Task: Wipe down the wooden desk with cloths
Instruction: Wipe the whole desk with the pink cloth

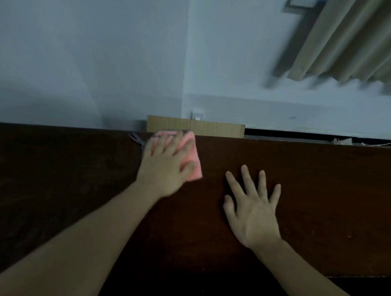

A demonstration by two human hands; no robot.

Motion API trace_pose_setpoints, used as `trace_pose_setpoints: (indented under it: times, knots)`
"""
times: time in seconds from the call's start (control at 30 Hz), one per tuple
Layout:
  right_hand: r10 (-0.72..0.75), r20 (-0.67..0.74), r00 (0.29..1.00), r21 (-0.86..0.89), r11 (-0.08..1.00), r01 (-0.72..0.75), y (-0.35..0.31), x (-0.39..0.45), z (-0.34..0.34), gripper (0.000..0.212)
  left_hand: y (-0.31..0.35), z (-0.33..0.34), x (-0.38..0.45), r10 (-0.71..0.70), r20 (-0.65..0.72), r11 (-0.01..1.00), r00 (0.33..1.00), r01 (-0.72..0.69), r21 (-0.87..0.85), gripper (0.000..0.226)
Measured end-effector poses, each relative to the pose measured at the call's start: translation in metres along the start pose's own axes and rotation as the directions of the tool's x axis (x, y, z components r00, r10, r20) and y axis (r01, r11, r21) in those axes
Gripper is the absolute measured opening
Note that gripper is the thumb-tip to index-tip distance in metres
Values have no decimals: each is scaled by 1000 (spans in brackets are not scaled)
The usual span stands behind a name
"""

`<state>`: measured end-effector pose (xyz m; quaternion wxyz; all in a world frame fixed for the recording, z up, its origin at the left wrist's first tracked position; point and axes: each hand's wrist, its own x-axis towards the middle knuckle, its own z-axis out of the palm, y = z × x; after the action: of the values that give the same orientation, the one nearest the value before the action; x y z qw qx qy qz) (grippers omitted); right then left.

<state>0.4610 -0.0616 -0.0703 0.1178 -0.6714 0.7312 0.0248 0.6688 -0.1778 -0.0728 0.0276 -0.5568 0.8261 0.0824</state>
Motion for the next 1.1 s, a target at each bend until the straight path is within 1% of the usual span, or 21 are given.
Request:
trace_pose_setpoints:
  times: [0.07, 0.17, 0.2, 0.27, 0.33, 0.47, 0.53, 0.63, 0.73, 0.83, 0.9, 0.97, 1.03, 1.1]
  knots:
    - [9, 11, 1000, -12, 1000, -9, -1, 0, 0, 78, 3, 2, -35, 74, 28, 997, 997, -74, -9, 65]
    - [24, -7, 1000, -12, 1000, -24, 1, 0, 2, 76, -3, 13, -86, 234, 54, 972, 971, -233, -35, 64]
    - [30, -8, 1000, -11, 999, -30, 1, 0, 2, 76, -7, 15, -95, 267, 50, 964, 963, -265, -34, 64]
    - [36, -1, 999, -21, 999, -36, 2, 0, 4, 76, -19, 17, -93, 283, 50, 959, 958, -282, -27, 65]
    - [34, 0, 999, -21, 999, -34, 3, 0, 4, 75, -27, 16, -71, 241, 53, 971, 969, -241, -15, 66]
    - [43, -25, 999, -8, 999, -43, 4, -2, 6, 75, -44, 5, -6, 59, -8, 998, 998, -59, 5, 72]
    - [37, -30, 999, 5, 999, -37, 3, -2, 7, 75, -47, 3, 12, 2, -9, 1000, 1000, -2, 17, 69]
    - [28, -31, 999, 27, 999, -27, 1, -1, 6, 77, -43, 2, 12, -55, -7, 998, 998, 55, -4, 67]
    - [29, -36, 999, 13, 999, -29, -1, -2, 5, 77, -33, 0, -13, -53, 19, 998, 998, 54, -17, 69]
    - [34, -19, 999, -1, 999, -34, -1, -2, 2, 78, -14, 1, -64, 41, 62, 999, 997, -39, -32, 65]
    - [42, 0, 999, -20, 999, -42, -2, -2, 1, 80, -2, 10, -102, 146, 58, 988, 988, -143, -52, 64]
    - [49, -1, 999, -22, 999, -49, -1, -1, 1, 81, 5, 18, -130, 258, 78, 966, 963, -254, -52, 65]
    - [50, -2, 999, -27, 998, -50, 0, -1, 2, 80, 6, 23, -143, 301, 98, 953, 948, -298, -44, 64]
    - [52, 0, 999, -25, 998, -52, 0, -1, 3, 80, 5, 24, -140, 302, 61, 952, 951, -298, -67, 65]
